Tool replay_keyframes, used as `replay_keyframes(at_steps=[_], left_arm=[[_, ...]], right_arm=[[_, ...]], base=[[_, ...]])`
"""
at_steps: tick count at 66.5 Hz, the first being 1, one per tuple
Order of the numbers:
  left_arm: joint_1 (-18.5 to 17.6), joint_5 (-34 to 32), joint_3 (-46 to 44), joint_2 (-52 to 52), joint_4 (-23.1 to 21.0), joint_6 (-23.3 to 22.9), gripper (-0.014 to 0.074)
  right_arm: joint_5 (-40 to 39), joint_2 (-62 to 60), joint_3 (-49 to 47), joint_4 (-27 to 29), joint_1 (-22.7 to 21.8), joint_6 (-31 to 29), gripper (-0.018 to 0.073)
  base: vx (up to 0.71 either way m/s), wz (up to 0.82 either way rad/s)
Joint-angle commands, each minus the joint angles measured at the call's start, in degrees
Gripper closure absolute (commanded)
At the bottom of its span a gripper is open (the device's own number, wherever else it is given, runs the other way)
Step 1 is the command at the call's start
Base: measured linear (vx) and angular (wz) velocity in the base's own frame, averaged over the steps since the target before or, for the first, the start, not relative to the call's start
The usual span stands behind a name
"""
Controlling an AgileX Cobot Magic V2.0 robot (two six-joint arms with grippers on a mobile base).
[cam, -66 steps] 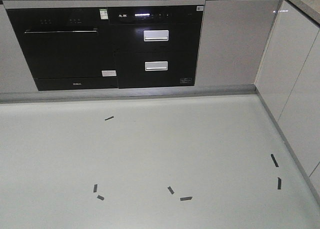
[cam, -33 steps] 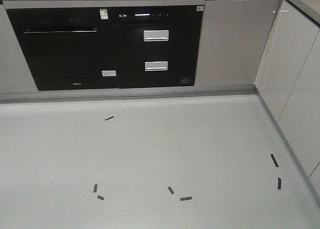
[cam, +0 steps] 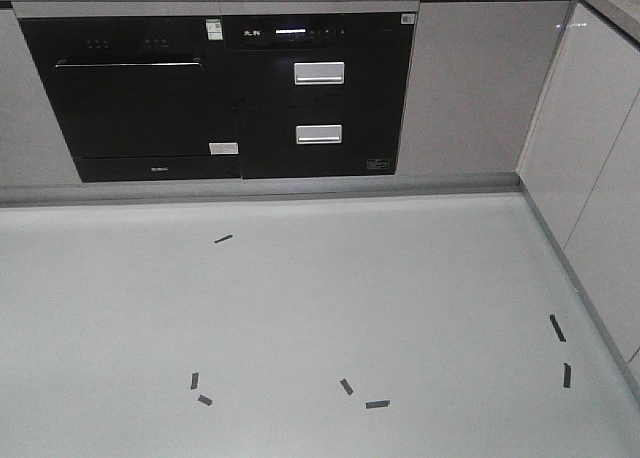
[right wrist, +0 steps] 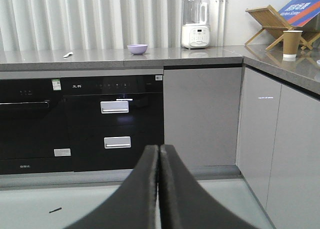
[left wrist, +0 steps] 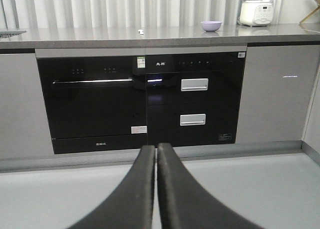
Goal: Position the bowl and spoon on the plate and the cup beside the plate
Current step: 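Drive the base toward the counter holding the spoon and bowl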
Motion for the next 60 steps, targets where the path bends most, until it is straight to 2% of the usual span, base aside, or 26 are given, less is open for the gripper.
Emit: replay_keyframes(at_steps=[1,60], left_arm=[[-0.4,-3.8,-1.0,-0.8,-0.2,-0.1,0.0603],[-0.4,-3.8,-1.0,-0.8,-0.2,-0.1,0.0603]], right_arm=[[-4.1,-0.3,0.4,-0.5,0.1,-0.3,0.0565],[-4.1,-0.3,0.4,-0.5,0.1,-0.3,0.0565]], base=[[0.1,0.03],[0.14,0.0]])
